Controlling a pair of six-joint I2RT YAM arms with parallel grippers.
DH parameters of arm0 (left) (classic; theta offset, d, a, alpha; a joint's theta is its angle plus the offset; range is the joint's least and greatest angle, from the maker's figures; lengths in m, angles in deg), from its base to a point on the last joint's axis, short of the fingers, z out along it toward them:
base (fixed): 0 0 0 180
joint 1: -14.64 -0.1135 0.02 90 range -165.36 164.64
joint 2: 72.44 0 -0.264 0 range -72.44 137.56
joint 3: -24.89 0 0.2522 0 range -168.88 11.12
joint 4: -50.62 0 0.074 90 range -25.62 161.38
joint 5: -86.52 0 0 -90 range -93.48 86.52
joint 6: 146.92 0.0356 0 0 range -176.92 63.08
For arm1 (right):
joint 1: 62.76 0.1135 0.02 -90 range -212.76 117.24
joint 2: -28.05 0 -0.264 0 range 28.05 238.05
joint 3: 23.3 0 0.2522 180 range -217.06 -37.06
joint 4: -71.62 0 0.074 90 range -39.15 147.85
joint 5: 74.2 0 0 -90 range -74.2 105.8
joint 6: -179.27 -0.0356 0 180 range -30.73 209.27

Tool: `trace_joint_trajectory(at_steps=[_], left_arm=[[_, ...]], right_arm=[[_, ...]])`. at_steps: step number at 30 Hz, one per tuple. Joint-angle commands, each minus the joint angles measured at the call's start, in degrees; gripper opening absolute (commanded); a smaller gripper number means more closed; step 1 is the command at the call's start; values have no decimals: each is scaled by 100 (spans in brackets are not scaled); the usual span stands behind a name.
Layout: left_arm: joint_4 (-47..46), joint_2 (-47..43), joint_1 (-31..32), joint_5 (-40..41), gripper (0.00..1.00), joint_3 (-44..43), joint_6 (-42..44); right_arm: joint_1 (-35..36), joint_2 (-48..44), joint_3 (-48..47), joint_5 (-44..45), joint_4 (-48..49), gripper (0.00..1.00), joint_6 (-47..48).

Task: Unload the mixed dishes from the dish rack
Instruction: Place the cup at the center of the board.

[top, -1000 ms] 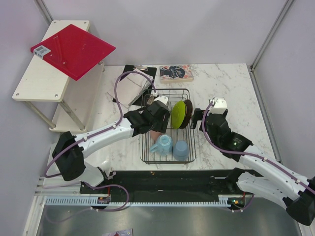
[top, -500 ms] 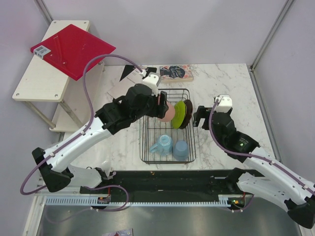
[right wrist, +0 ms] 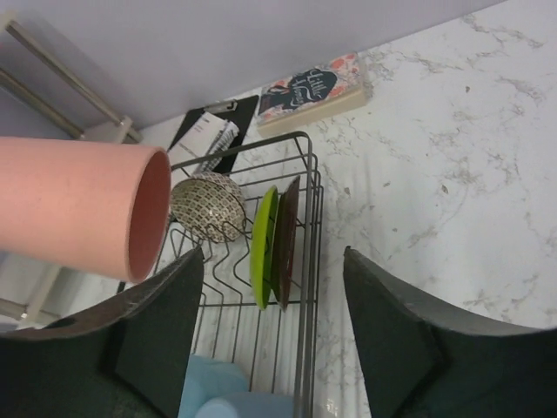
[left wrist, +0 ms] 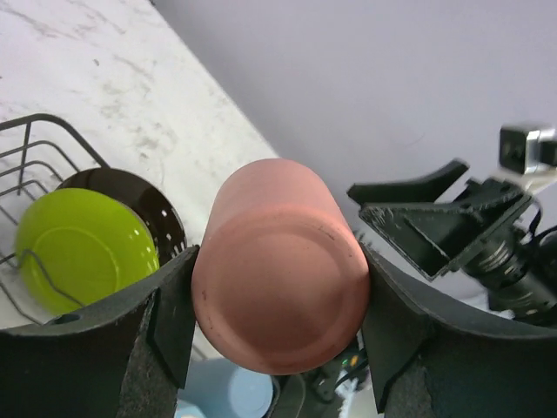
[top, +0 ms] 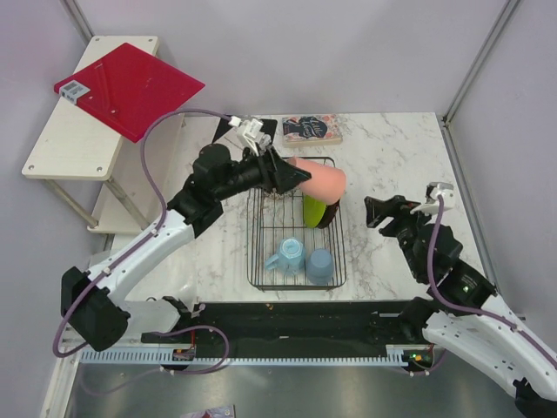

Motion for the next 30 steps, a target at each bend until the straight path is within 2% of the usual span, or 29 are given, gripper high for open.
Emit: trace_joint_trajectory(at_steps=[1,8,12,16,22,30], left_arm=[[-3906,91,-638,-1978,2,638,-2333],[-6528,1013,-692,-2490,2,1025,-4028],[-7550,1348,-692,-2806,2,1052,-4707],[-7560,1252,-692,-2842,2,1279,-4699],[-7016,1024,-692,-2895,2,1394,-4313],[-7015,997,-692,-2886,2,1482,-4225]], right_arm=[[0,-657,212,-89,255,69,-241],[0,-1108,660,-642,562,71,-268],[0,-1020,801,-1011,1325,73,-242],[0,-792,670,-1091,1897,75,-92],[0,-589,476,-1266,2496,75,-30],[0,-178,512,-2293,2989,75,-197]])
